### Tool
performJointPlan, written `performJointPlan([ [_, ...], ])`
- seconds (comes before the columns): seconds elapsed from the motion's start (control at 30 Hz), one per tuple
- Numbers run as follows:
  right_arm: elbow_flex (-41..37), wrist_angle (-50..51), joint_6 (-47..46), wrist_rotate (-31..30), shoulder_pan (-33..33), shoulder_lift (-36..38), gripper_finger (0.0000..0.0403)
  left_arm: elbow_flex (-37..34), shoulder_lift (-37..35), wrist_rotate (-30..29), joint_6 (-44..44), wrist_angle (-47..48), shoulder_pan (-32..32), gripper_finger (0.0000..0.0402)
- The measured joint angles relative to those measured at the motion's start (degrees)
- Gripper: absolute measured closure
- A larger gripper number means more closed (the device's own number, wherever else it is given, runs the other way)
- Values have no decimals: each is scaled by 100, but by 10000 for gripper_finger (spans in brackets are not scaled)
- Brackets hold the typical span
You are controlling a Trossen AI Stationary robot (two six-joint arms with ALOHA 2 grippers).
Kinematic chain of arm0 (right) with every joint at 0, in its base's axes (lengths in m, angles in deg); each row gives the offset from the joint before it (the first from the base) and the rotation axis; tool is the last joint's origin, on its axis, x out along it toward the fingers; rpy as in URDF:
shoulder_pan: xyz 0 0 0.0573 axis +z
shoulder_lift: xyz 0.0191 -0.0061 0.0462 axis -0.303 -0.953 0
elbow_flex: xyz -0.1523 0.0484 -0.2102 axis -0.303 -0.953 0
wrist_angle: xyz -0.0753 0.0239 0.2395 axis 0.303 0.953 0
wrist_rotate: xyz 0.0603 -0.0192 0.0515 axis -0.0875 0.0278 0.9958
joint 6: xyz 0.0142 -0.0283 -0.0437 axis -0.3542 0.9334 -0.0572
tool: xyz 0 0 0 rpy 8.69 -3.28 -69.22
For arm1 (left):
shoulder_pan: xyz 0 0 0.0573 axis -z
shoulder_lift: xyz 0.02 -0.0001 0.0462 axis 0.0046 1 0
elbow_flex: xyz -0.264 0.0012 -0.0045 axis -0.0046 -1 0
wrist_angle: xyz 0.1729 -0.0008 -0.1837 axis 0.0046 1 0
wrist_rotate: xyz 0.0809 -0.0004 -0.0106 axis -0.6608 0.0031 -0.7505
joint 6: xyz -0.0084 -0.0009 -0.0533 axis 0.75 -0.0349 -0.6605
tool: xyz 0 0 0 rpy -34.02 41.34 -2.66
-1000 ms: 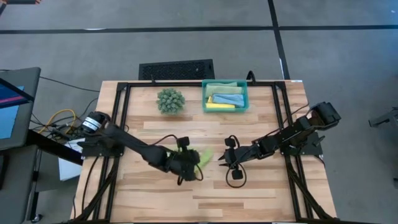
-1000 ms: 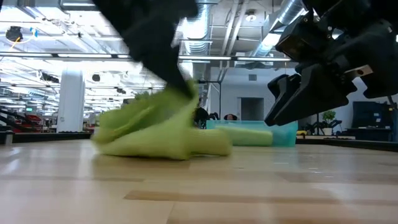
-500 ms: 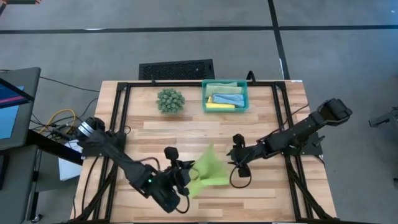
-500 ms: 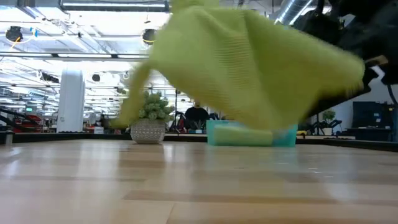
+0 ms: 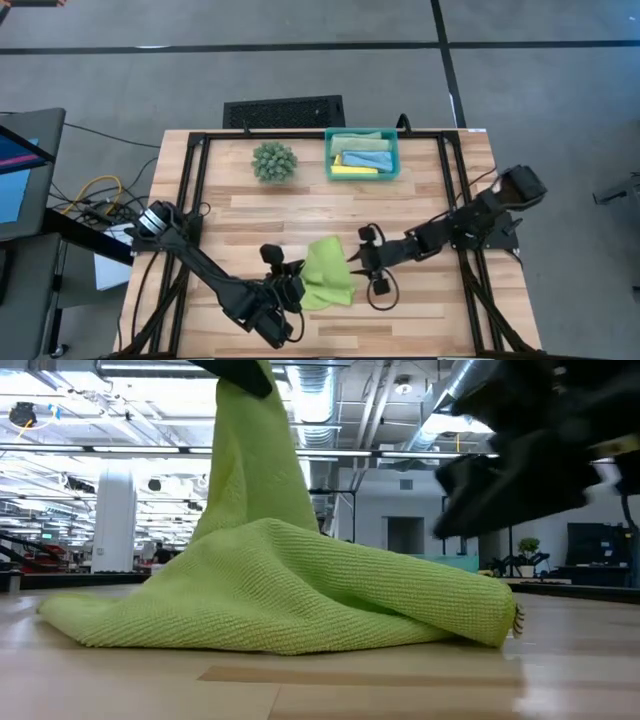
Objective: Roll microfiber towels into tight, uniform cylinder then place into a basket
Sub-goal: Roll the green microfiber cloth
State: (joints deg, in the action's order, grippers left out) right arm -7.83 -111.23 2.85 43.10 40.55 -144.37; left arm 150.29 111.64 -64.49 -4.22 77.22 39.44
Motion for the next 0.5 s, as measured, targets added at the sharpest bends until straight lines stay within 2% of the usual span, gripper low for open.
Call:
performJointPlan([
  [0.13, 99, -1071, -191, 969, -214, -726, 246, 2, -12, -58, -113, 312, 18, 401],
  [0.27, 625, -852, -457, 1144, -321, -1421, 268, 2, -12, -40, -870, 1127, -97, 401],
  [0.37, 1145, 229, -286, 1394, -368, -1736, 285, -30, -19, -12, -1625, 1905, -174, 401],
  [0.5, 1700, 2376, -171, 1686, -210, -1546, 303, -359, -20, 196, -2649, 2766, -220, 401],
])
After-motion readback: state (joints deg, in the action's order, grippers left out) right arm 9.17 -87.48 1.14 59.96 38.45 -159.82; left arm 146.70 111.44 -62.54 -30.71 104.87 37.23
